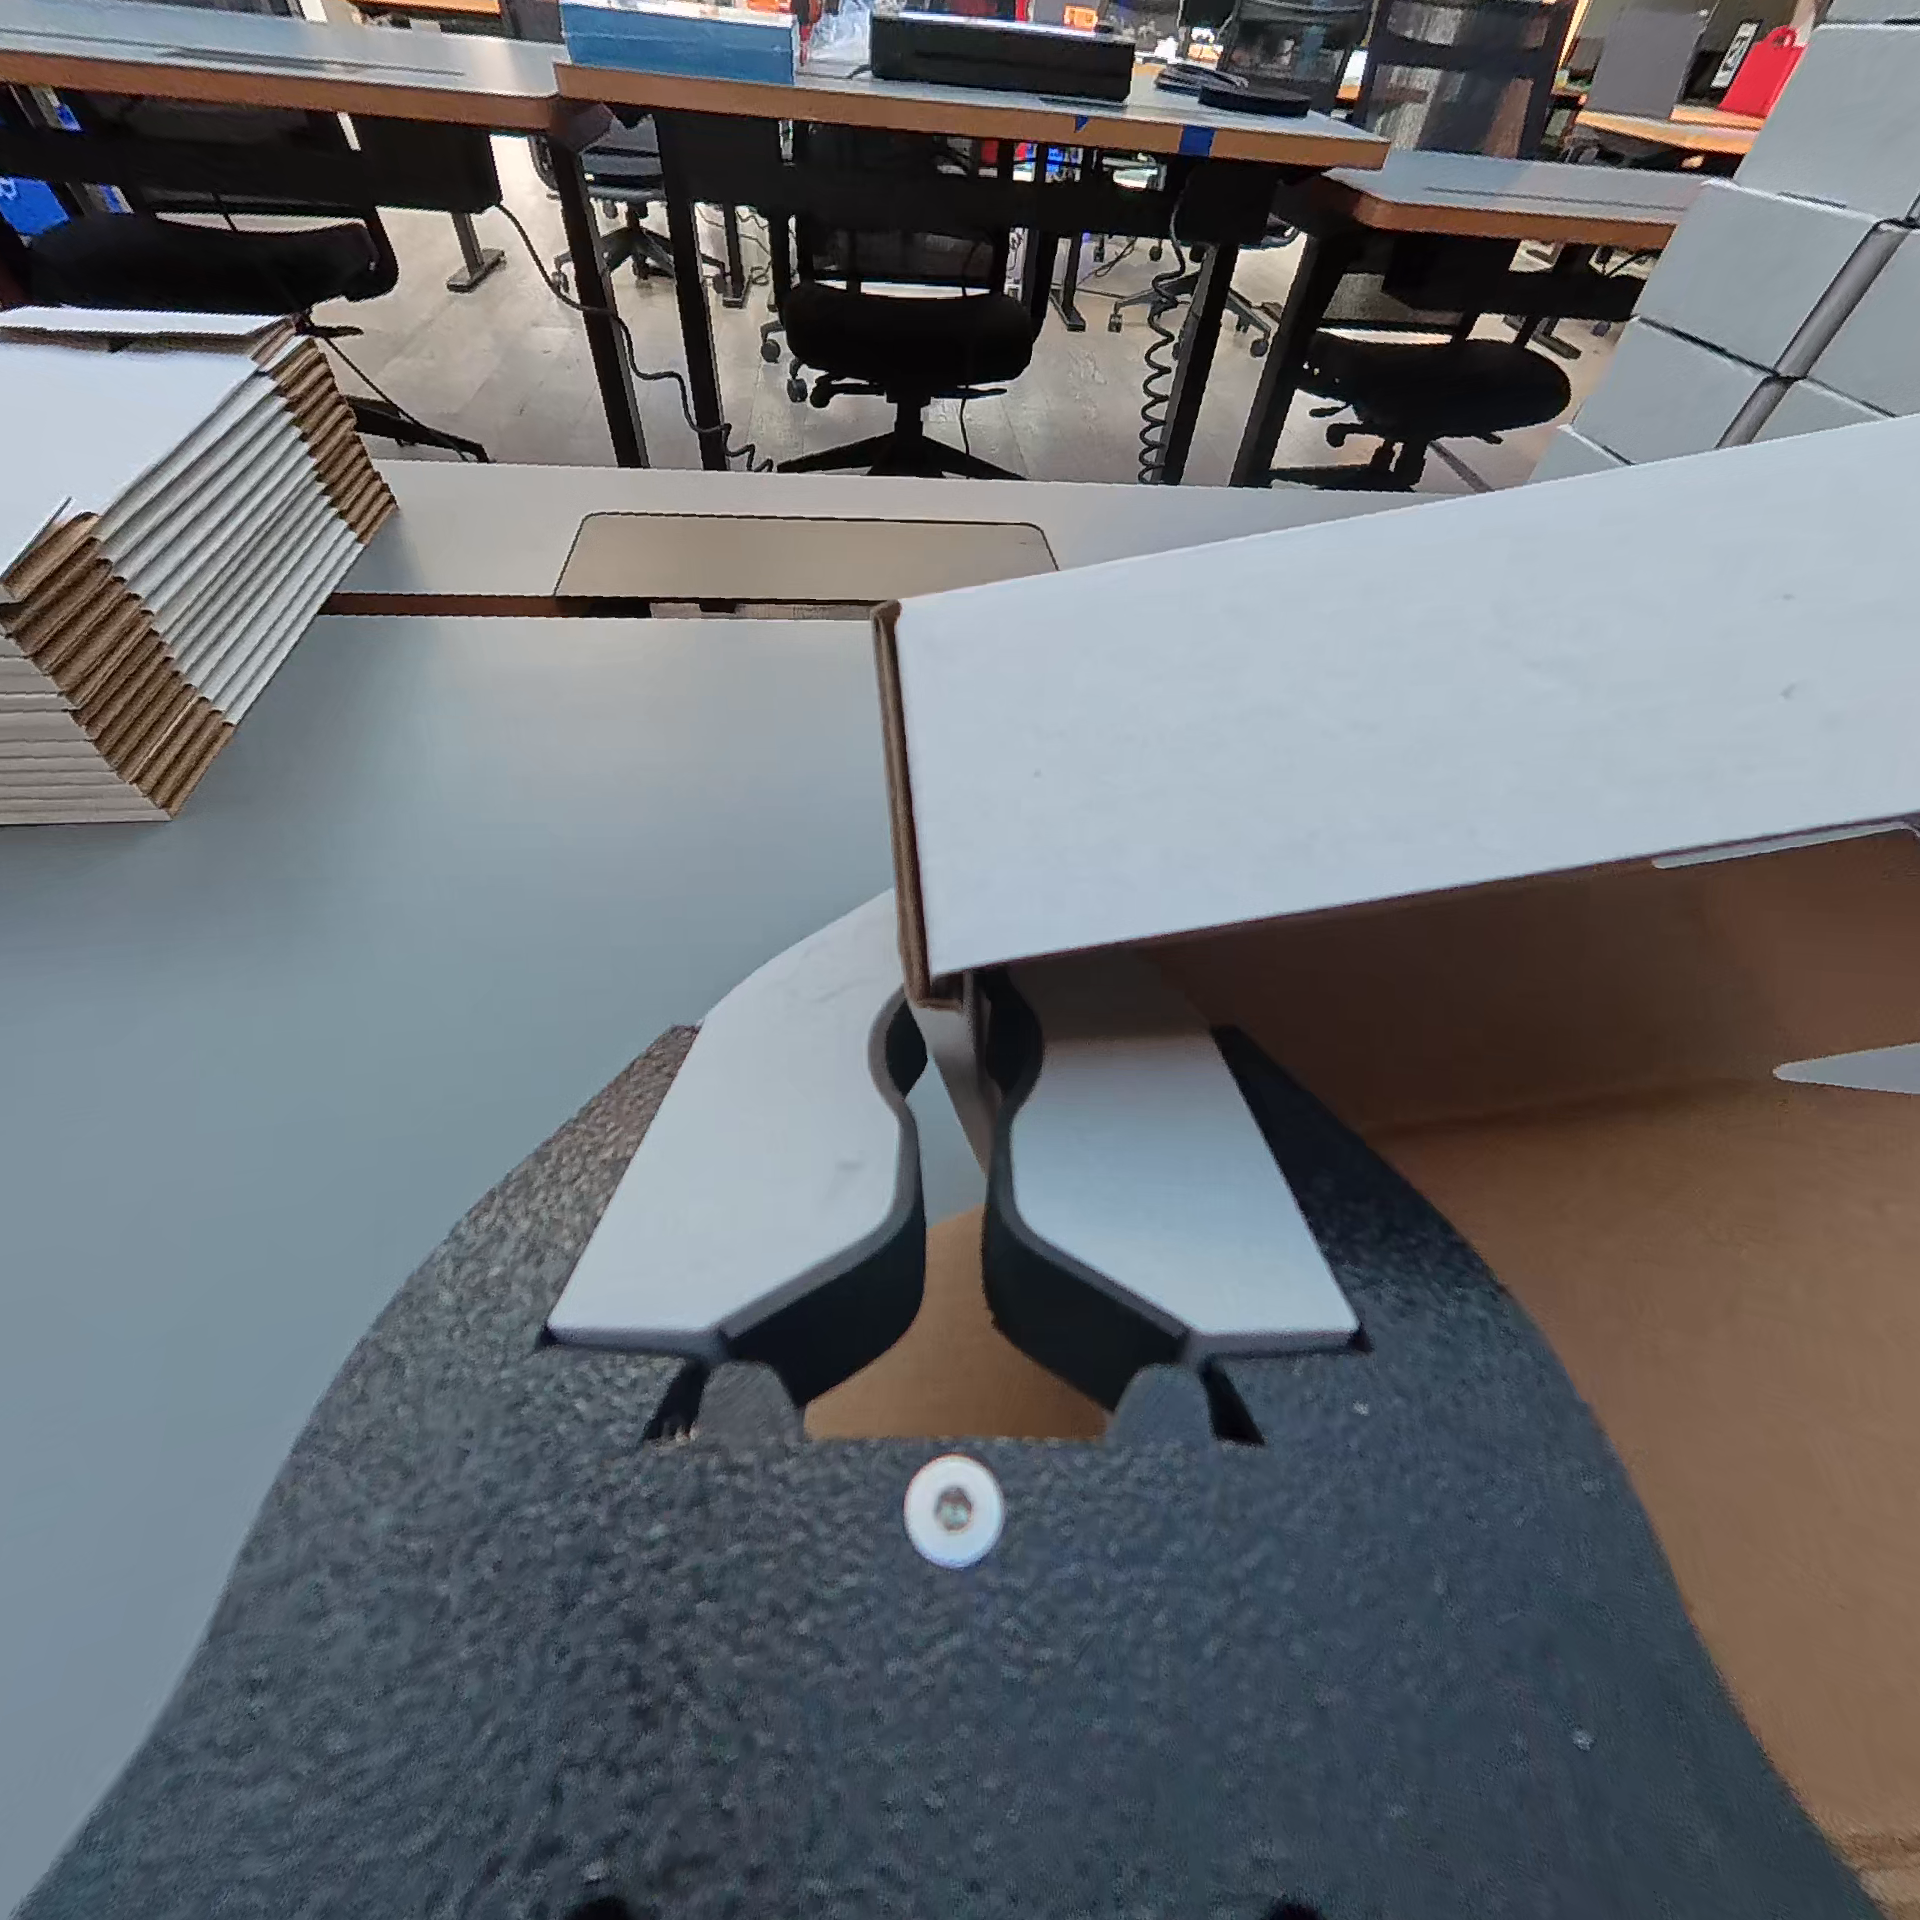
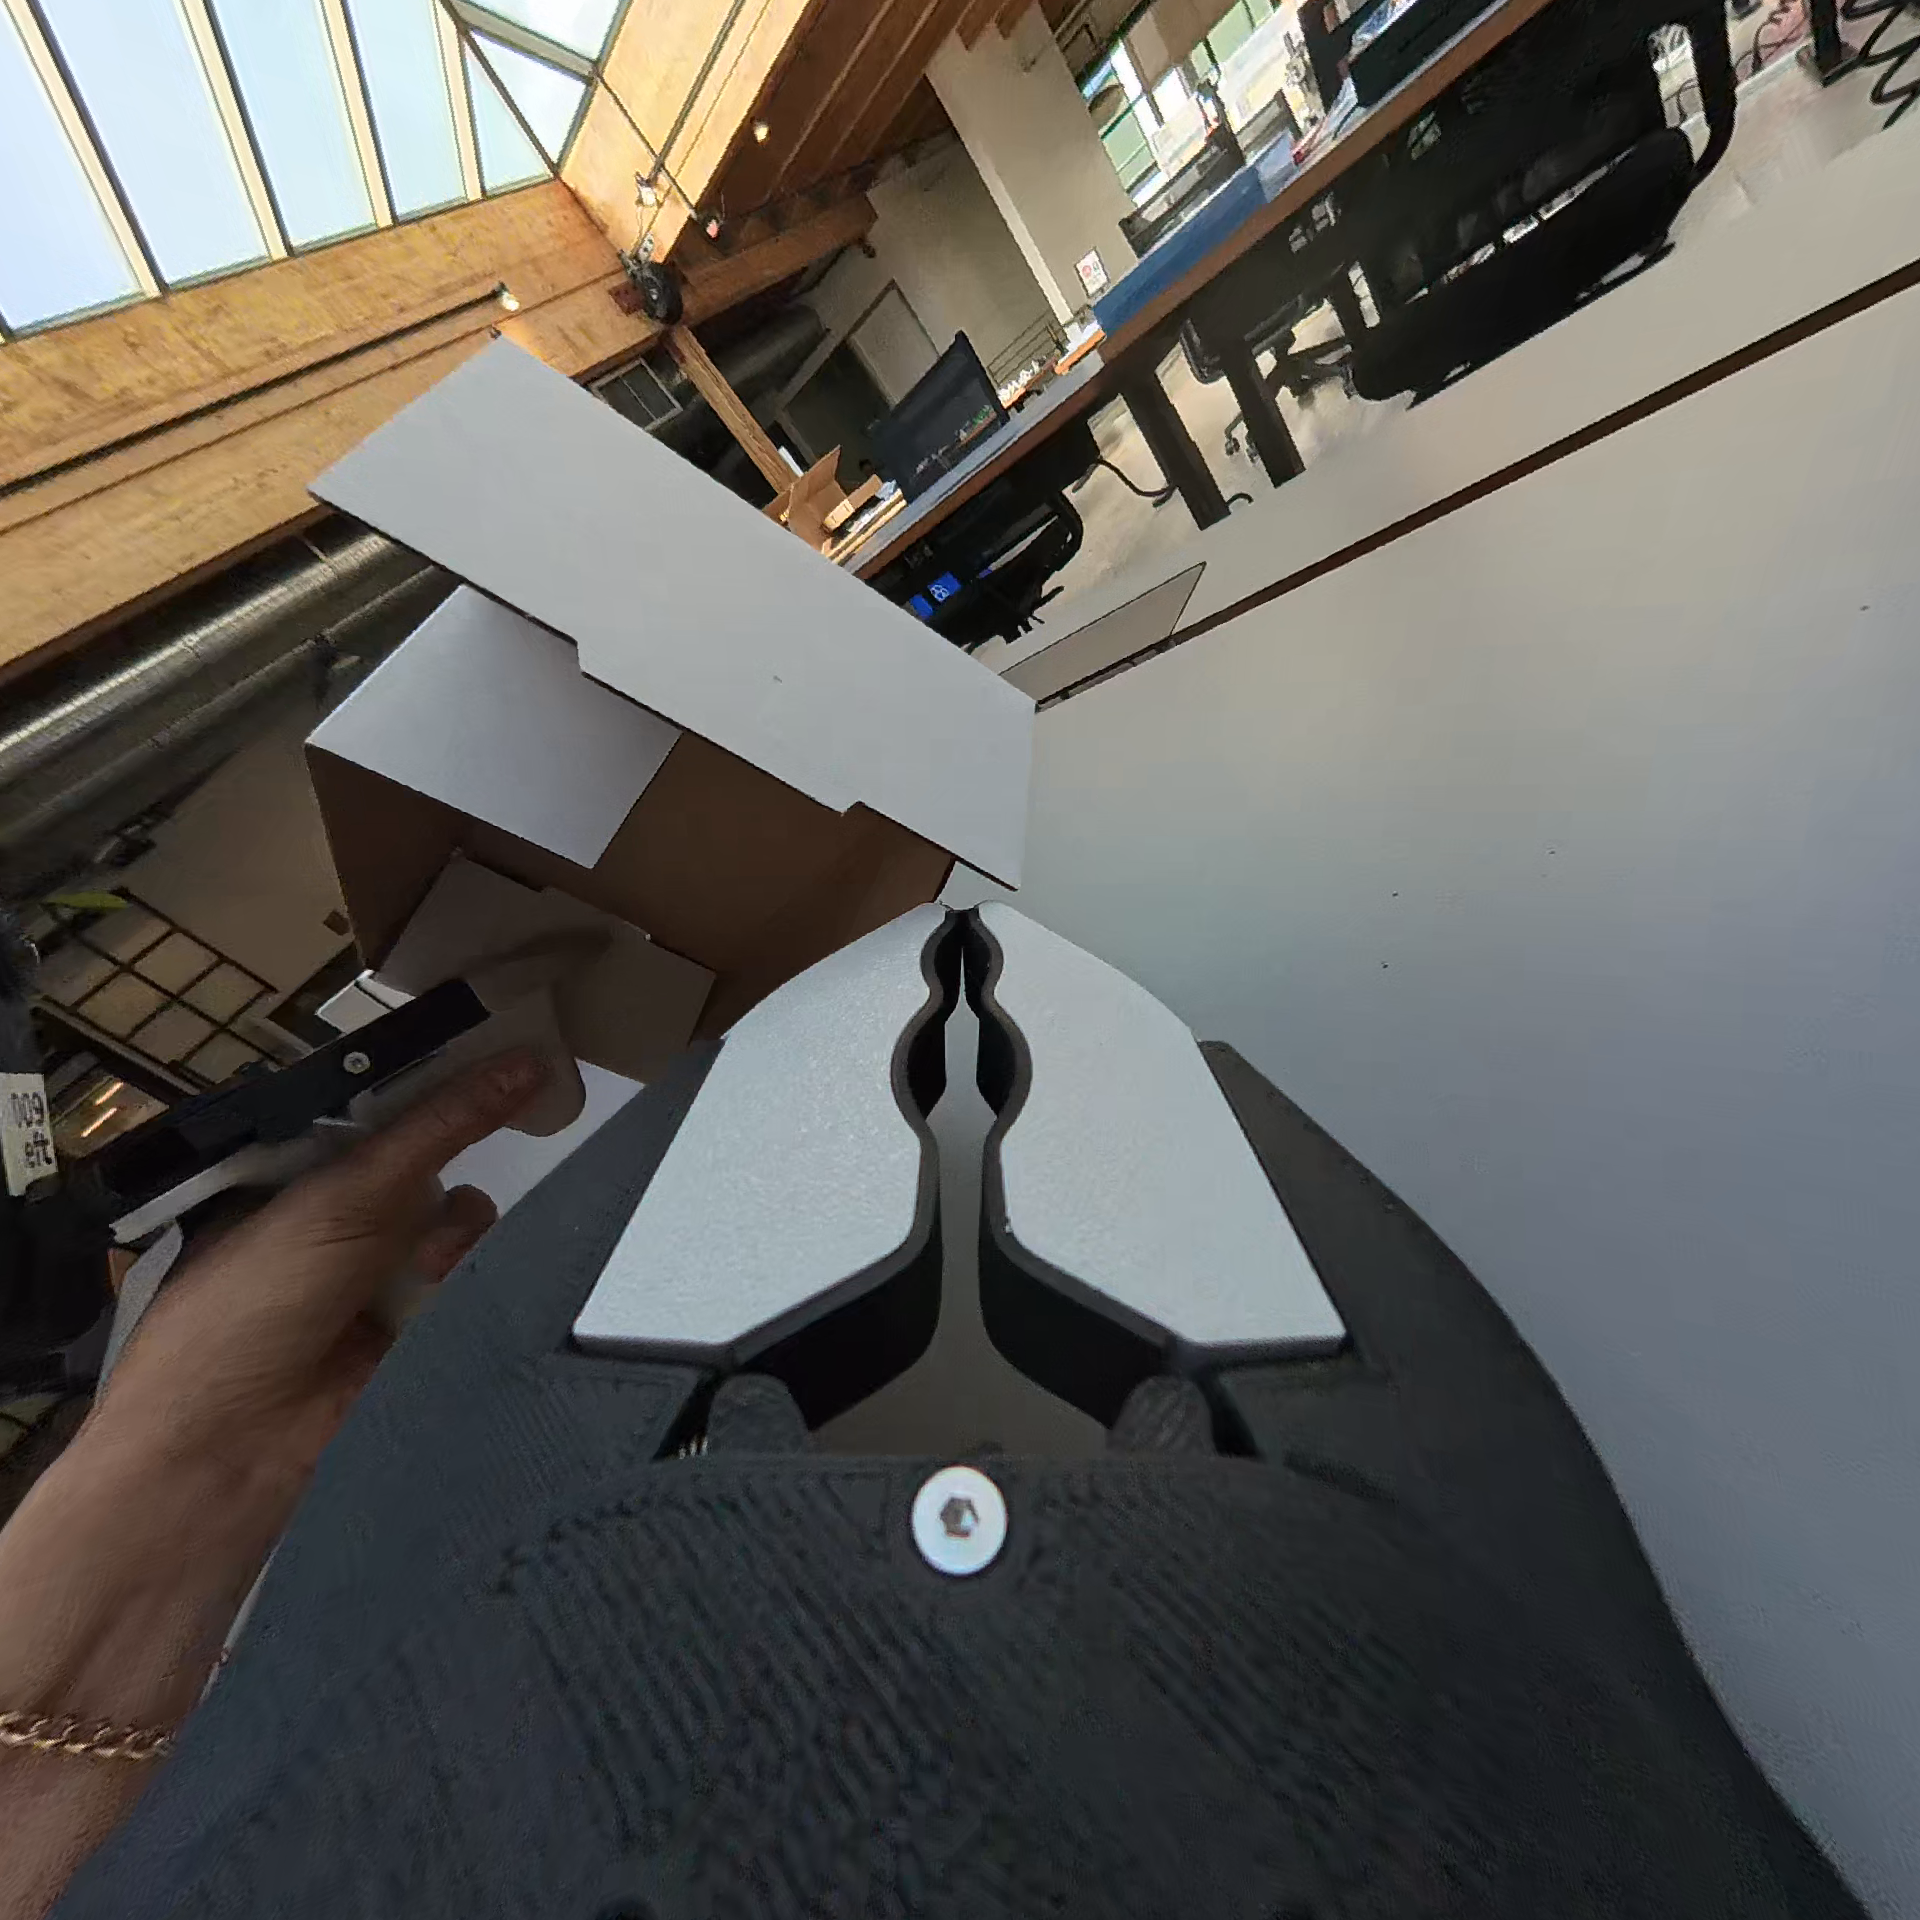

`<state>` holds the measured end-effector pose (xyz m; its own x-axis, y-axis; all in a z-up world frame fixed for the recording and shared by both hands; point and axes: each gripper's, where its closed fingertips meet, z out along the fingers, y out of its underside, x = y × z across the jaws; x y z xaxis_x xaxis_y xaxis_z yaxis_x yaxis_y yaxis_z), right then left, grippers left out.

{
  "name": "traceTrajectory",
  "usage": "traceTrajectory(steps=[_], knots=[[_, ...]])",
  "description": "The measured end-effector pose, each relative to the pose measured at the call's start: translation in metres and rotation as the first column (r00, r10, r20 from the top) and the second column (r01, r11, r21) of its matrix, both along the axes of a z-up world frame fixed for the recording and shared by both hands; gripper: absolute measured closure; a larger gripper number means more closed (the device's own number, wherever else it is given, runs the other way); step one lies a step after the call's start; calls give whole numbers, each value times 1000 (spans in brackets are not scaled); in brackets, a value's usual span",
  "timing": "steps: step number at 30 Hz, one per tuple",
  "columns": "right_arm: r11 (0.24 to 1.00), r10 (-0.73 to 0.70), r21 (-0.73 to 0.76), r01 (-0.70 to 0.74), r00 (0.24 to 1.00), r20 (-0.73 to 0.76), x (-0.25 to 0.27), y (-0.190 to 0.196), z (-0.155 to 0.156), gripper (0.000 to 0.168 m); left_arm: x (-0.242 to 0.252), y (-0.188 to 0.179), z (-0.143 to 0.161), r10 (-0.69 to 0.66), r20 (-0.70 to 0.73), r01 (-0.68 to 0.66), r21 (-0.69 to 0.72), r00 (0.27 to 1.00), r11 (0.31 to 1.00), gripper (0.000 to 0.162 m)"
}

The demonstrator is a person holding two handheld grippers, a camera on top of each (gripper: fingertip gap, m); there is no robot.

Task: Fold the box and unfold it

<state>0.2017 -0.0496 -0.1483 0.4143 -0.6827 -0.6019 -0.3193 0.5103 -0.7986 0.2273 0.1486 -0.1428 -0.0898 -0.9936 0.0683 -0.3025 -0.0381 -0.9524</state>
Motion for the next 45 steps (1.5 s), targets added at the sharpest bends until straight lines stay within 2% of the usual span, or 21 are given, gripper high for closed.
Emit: traceTrajectory(steps=[2, 7, 17, 20, 26, 27, 30, 35, 38, 40, 41, 45], knots=[[999, 31, -15, -31, 999, -8, 0, -1, -1, 168, 0, -2, 2, -22, 12, 21, 18, 1000, 1000, 156], [983, 170, 80, -164, 983, -73, -3, 1, 1, 168, 0, -5, 2, -63, 27, 62, 26, 998, 998, 155], [974, 183, -121, -192, 980, -83, -7, -7, 8, 168, 0, -11, -1, -93, 29, 91, 81, 995, 993, 154], [982, 171, -74, -175, 984, -57, -6, -9, 13, 168, -1, -13, -1, -99, 31, 96, 76, 995, 992, 154], [976, 98, 198, -87, 994, -46, -3, -20, 23, 168, -3, -21, -6, -107, 26, 103, 116, 994, 988, 152], [976, 101, 198, -89, 993, -53, -2, -20, 21, 168, -4, -21, -8, -102, 22, 98, 122, 995, 988, 152], [997, 74, 39, -72, 995, -69, -1, -23, 13, 168, -5, -22, -15, -103, 8, 102, 129, 995, 986, 152], [994, 72, -79, -81, 991, -111, 1, -28, 3, 168, -4, -25, -13, -112, 33, 104, 176, 993, 979, 153], [992, 94, -81, -100, 993, -75, 0, -29, 9, 168, -3, -27, -14, -118, 20, 112, 212, 993, 971, 152], [977, 96, -188, -104, 994, -52, 0, -30, 8, 168, -3, -28, -16, -115, 6, 111, 211, 993, 971, 152], [965, 80, -248, -82, 997, -20, 1, -31, 9, 168, -3, -29, -17, -113, -1, 111, 200, 994, 974, 152], [949, 17, -314, 8, 997, 76, 3, -32, 12, 168, -3, -32, -24, -105, -43, 112, 202, 994, 973, 152]])
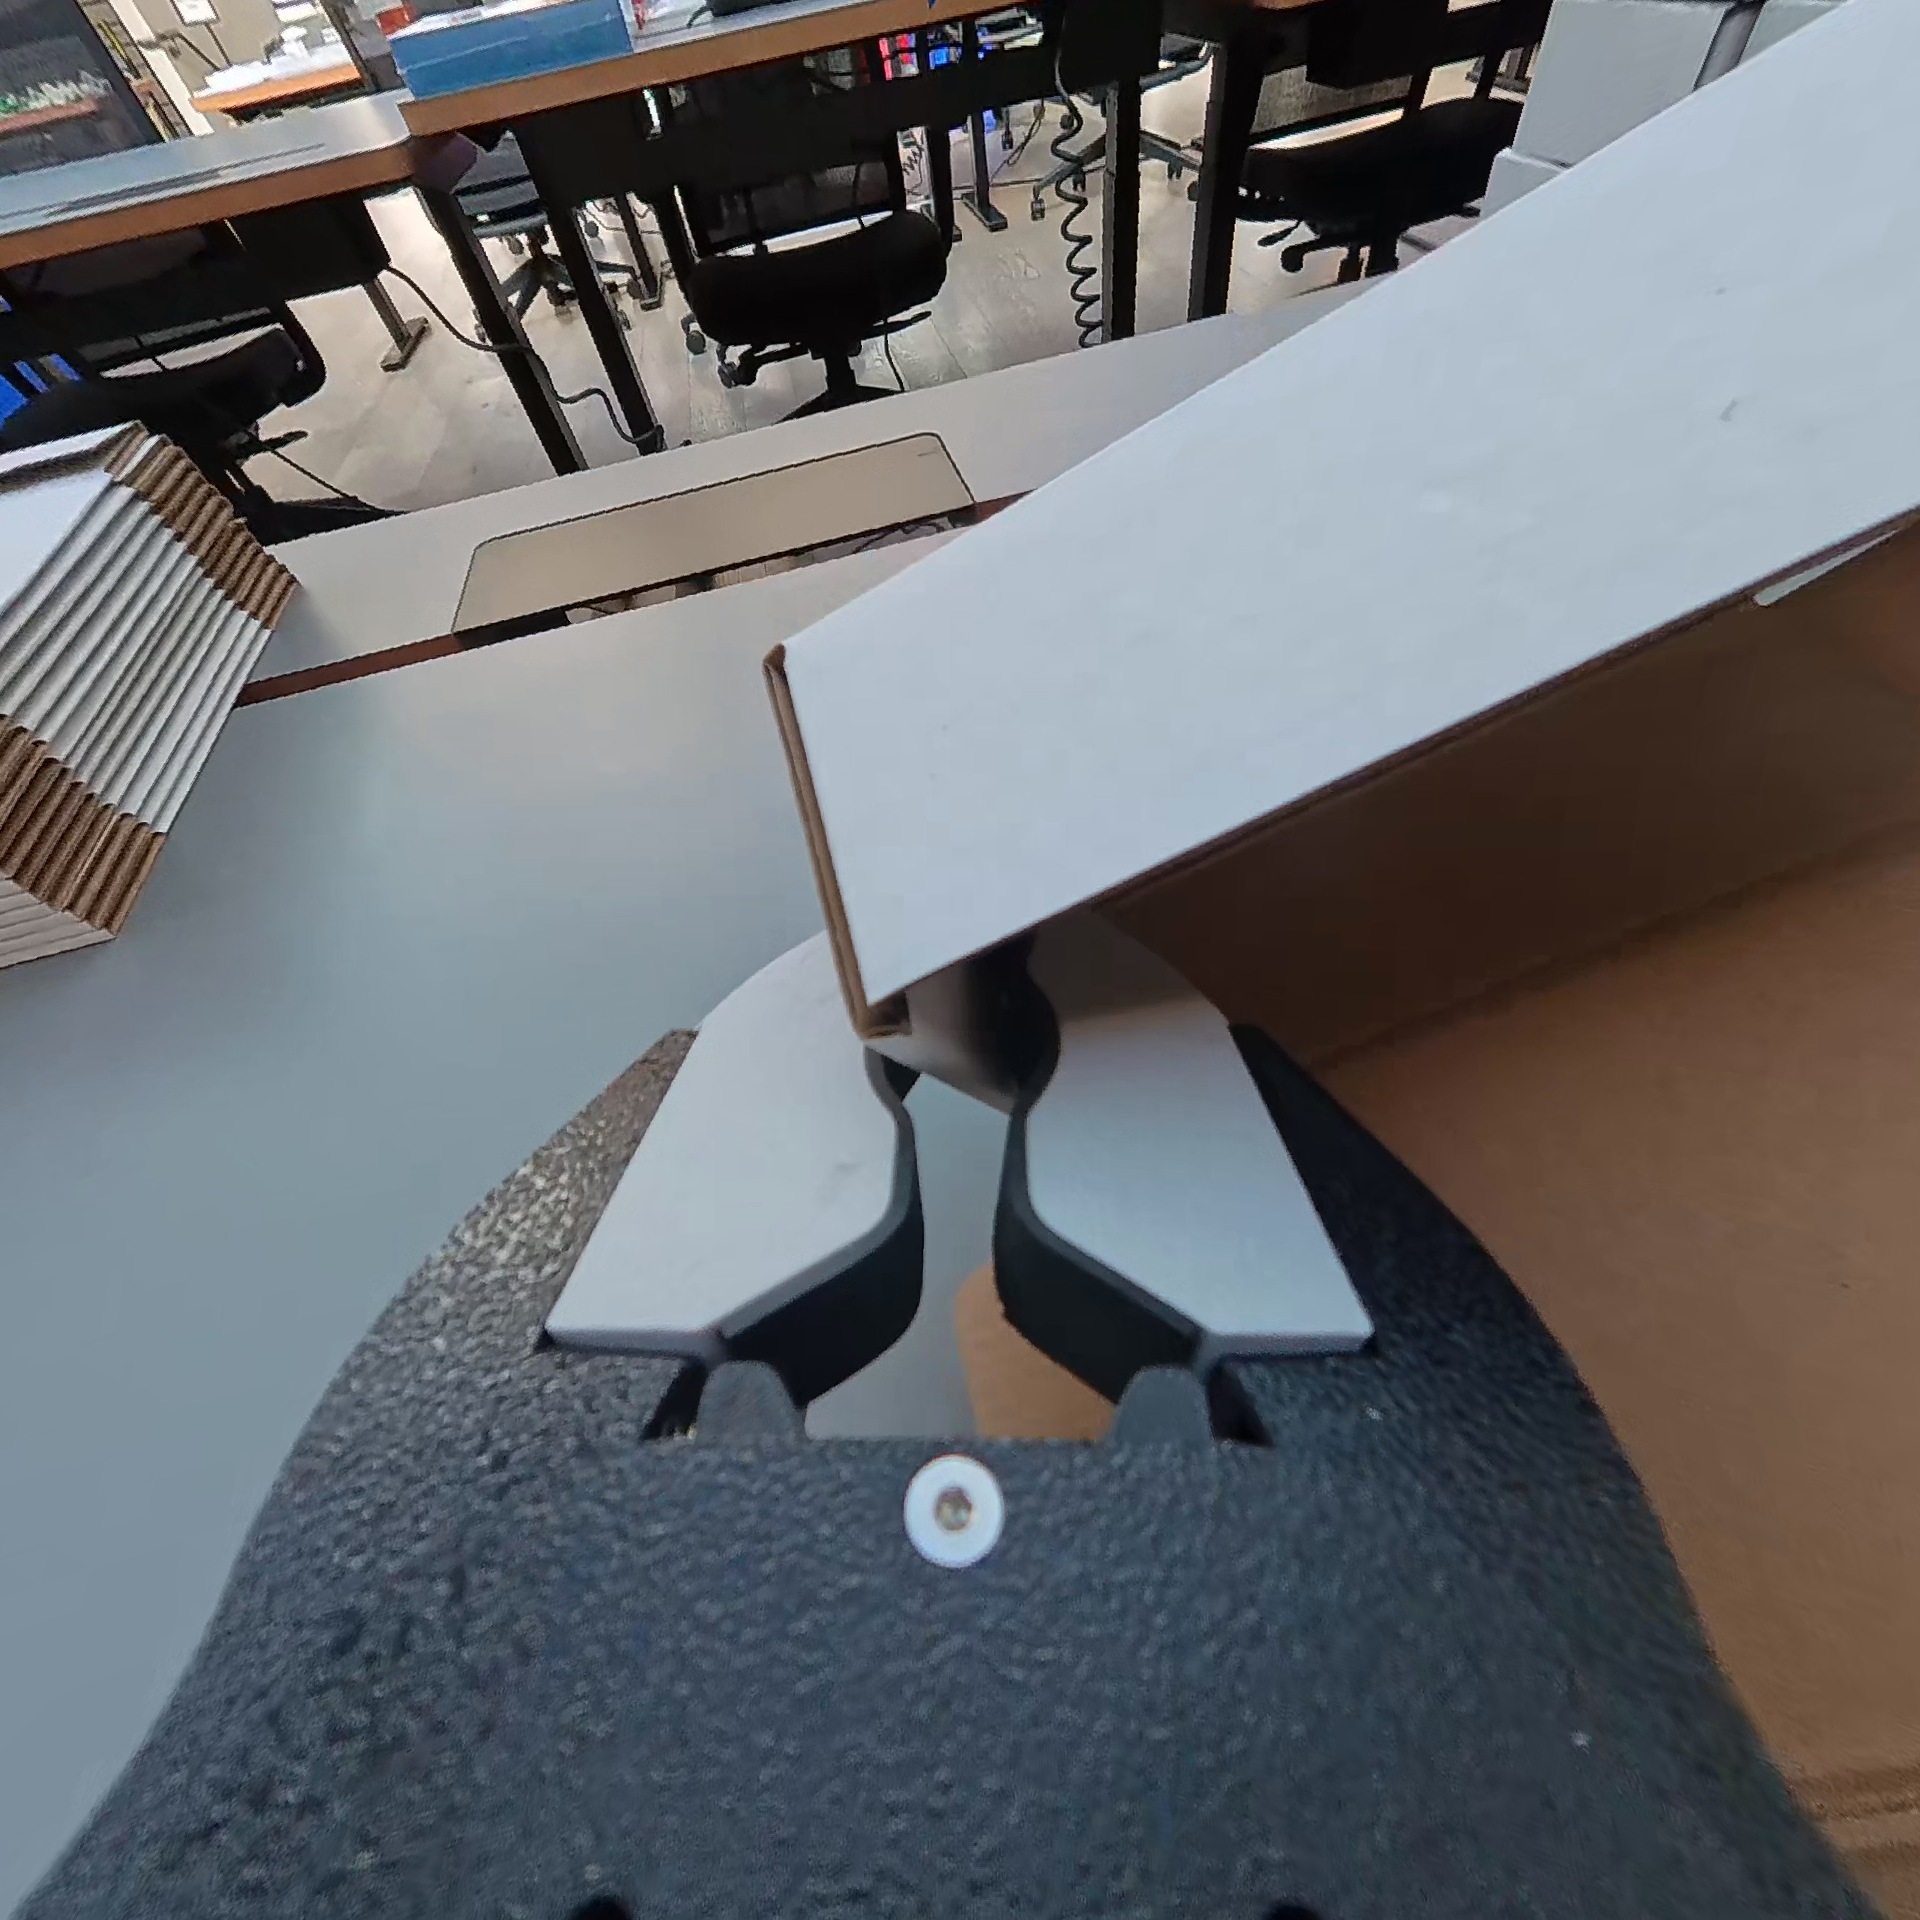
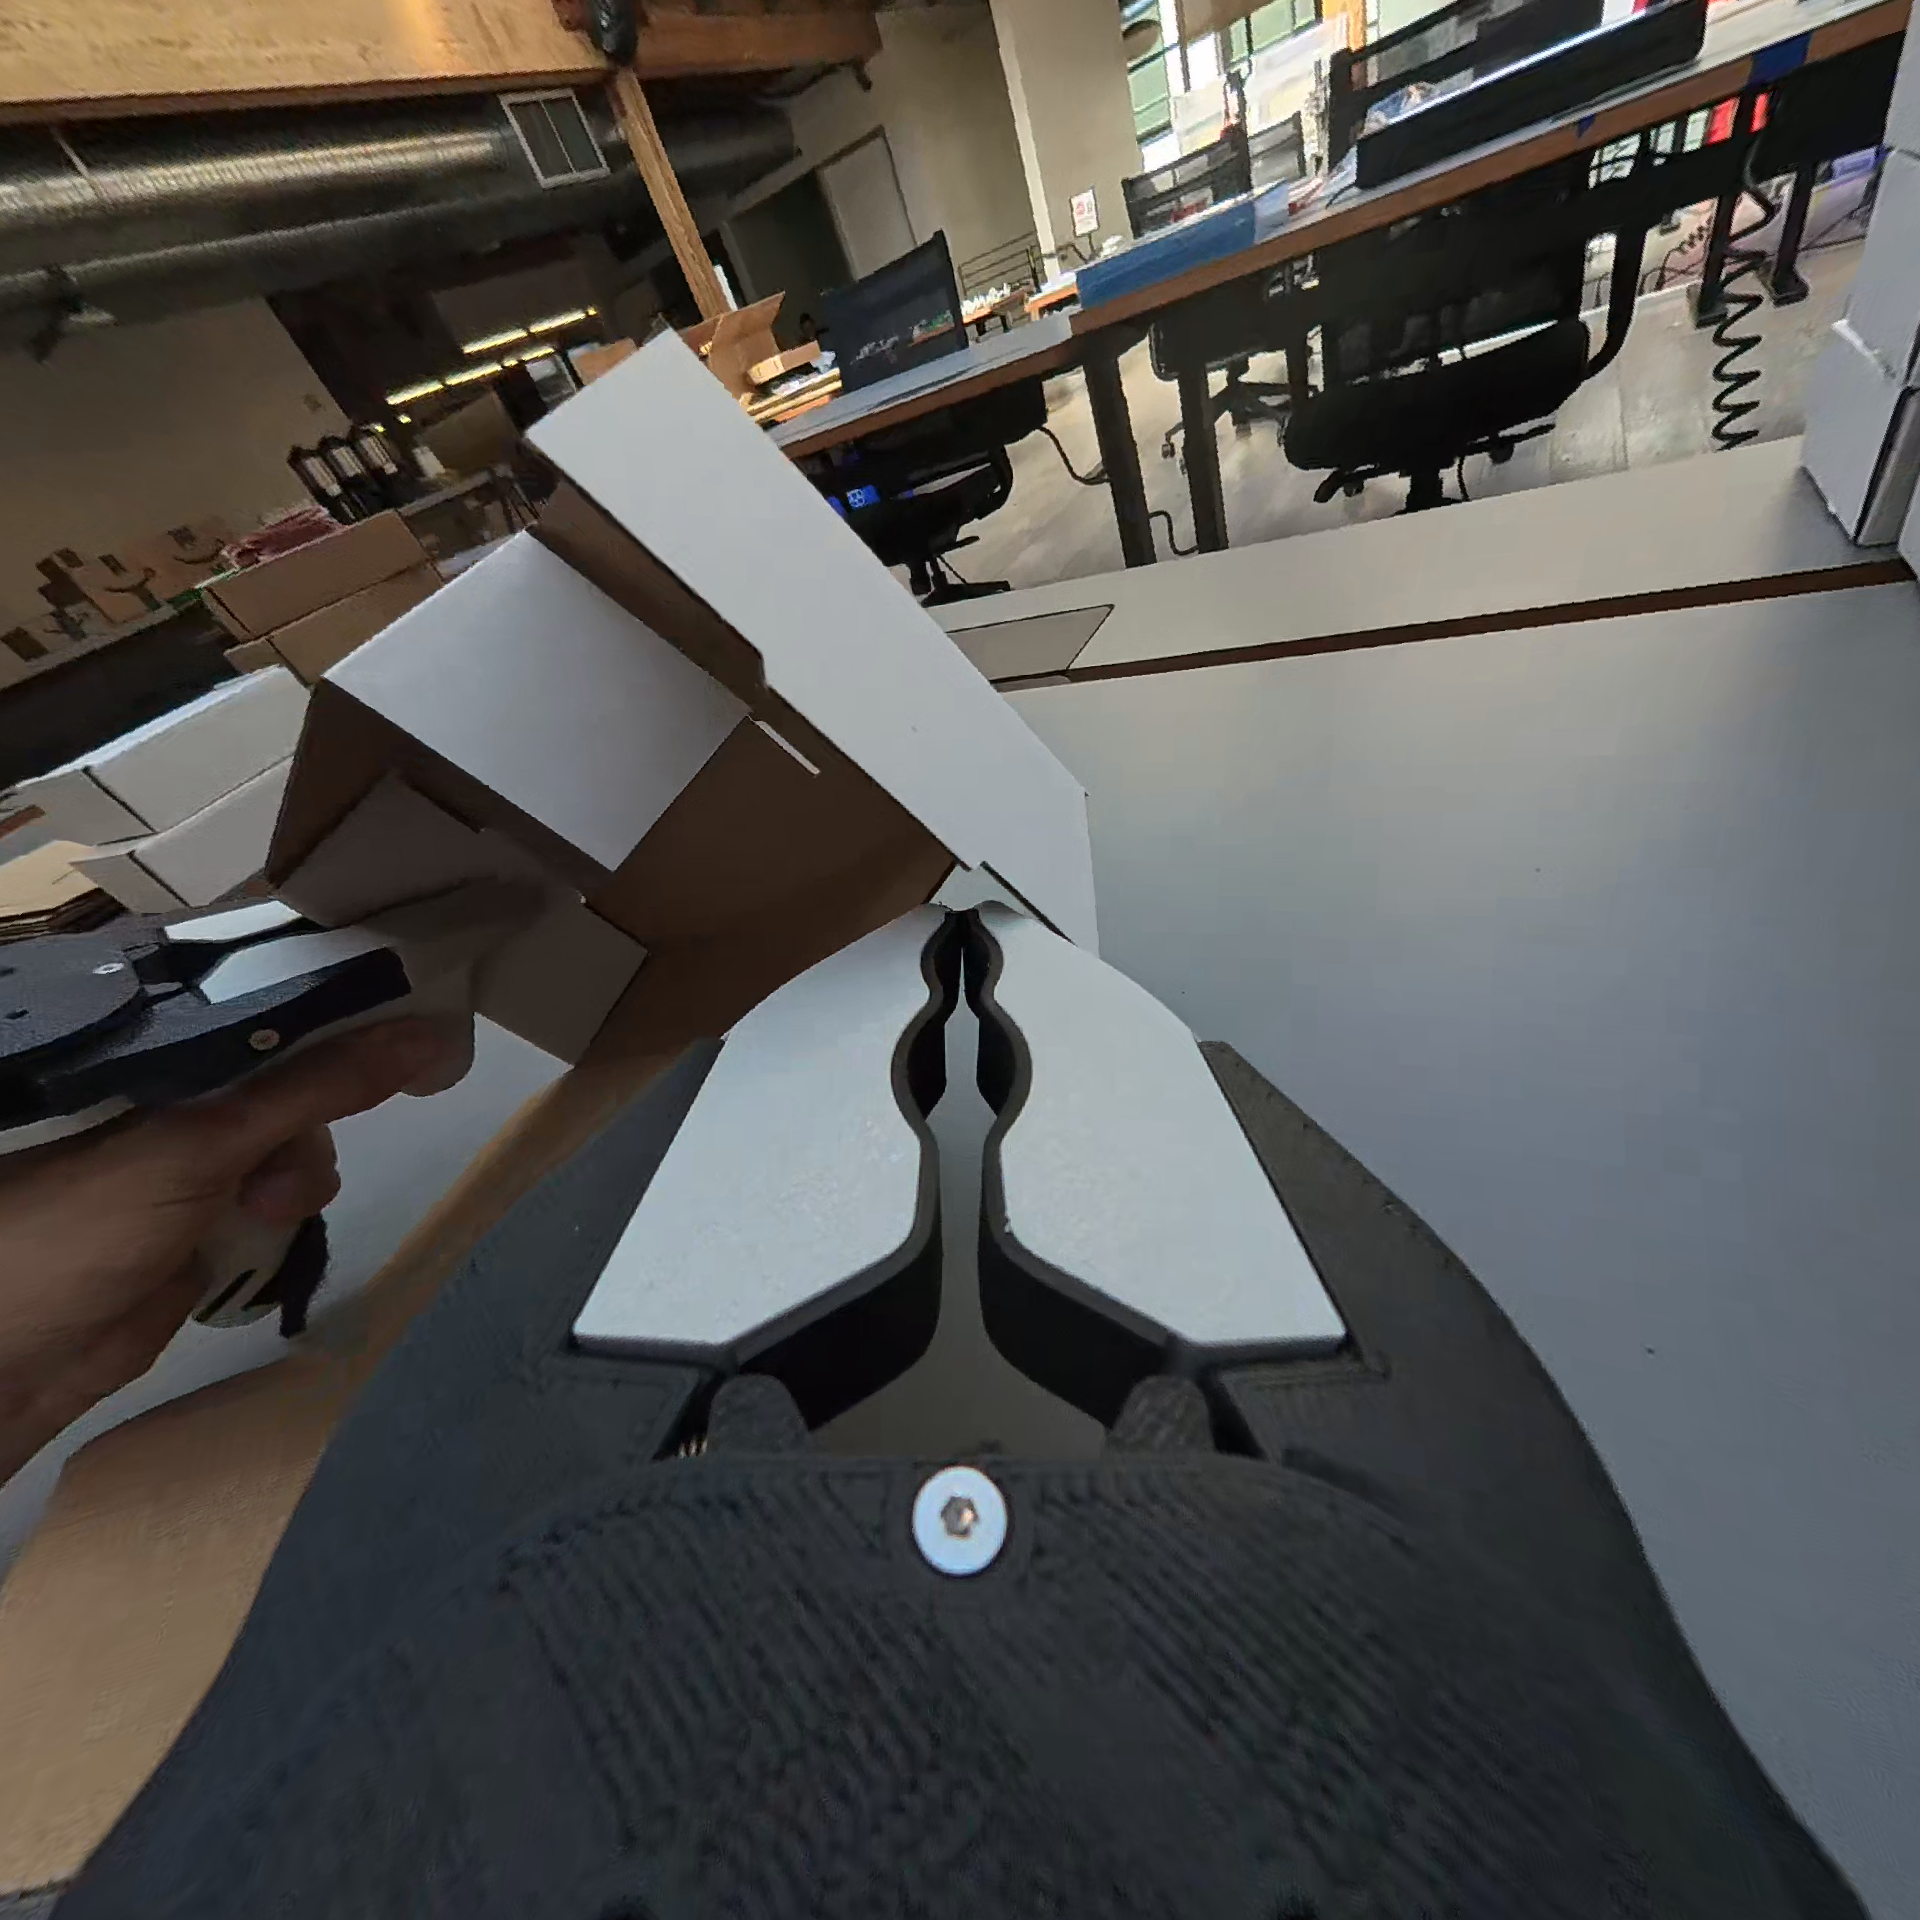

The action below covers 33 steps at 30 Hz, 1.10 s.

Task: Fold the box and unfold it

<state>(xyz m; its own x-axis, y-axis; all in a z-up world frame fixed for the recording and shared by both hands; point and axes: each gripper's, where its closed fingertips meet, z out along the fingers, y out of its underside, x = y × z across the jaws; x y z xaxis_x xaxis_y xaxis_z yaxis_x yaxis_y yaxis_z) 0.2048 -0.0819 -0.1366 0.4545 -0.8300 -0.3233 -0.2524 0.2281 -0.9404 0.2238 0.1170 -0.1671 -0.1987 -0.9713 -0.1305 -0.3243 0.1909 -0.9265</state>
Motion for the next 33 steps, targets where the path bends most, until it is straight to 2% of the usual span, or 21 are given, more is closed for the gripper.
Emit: traceTrajectory(steps=[4, 9, 13, 18, 21, 24, 28, 31, 33], knots=[[979, -38, -192, 60, 992, 119, -2, 0, -1, 168, -2, -1, -3, -2, -14, 2, -3, 1000, 1000, 152], [886, 127, -460, -58, 984, 121, -11, 18, -13, 168, -2, 2, -4, 11, -34, -11, -2, 999, 1000, 154], [676, 142, -737, 16, 978, 152, -13, 30, -31, 168, -1, 1, -14, 41, -114, -43, -13, 993, 999, 156], [337, 209, -936, 107, 960, 185, -14, 54, -55, 168, -3, 0, -26, 59, -158, -58, 10, 986, 998, 156], [187, 299, -979, 79, 945, 133, -14, 71, -64, 168, -4, 0, -26, 44, -176, -43, 7, 983, 999, 156], [54, 379, -999, -3, 925, 18, -14, 85, -79, 168, -4, 0, -26, 35, -178, -33, 15, 983, 999, 156], [-134, 402, -989, -64, 908, -113, -14, 89, -93, 168, -3, 0, -27, 20, -174, -16, 23, 985, 1000, 156], [-241, 393, -969, -47, 909, -141, -15, 89, -95, 168, -3, 0, -27, 15, -176, -10, 28, 984, 1000, 156], [-260, 388, -965, -37, 911, -139, -14, 89, -95, 168, -3, 0, -27, 16, -176, -13, 17, 984, 1000, 156]])
